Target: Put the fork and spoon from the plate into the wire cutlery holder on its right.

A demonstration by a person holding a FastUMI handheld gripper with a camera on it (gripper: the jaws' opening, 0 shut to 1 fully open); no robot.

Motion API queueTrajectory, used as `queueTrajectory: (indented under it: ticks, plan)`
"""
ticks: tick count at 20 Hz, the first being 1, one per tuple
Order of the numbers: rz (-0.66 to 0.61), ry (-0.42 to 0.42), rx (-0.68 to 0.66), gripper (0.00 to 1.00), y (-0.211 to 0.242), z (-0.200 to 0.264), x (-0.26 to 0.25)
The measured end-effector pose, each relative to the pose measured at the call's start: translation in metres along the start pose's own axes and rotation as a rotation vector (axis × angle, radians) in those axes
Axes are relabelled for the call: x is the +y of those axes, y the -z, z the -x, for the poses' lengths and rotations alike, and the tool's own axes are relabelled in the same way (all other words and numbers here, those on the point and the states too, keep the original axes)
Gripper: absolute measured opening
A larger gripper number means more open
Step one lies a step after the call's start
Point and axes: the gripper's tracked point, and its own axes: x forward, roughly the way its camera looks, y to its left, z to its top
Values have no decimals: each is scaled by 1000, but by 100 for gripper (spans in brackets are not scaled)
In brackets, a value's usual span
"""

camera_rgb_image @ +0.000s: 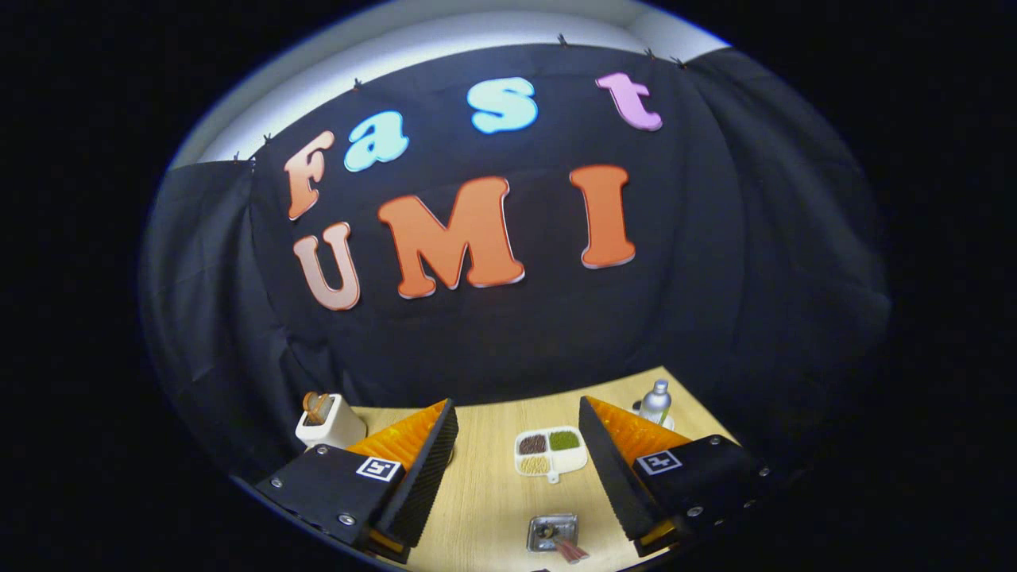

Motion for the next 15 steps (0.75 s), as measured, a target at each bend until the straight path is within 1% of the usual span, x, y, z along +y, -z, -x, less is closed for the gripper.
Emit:
queueTrajectory:
  ticks: [2, 8, 10, 15]
  plan:
    - [50, 18, -109, 93, -23, 8, 1]
    - [201, 51, -378, 95, -69, 28, 20]
    - [208, 44, -411, 95, -73, 30, 30]
    - [179, 26, -498, 96, -89, 36, 40]
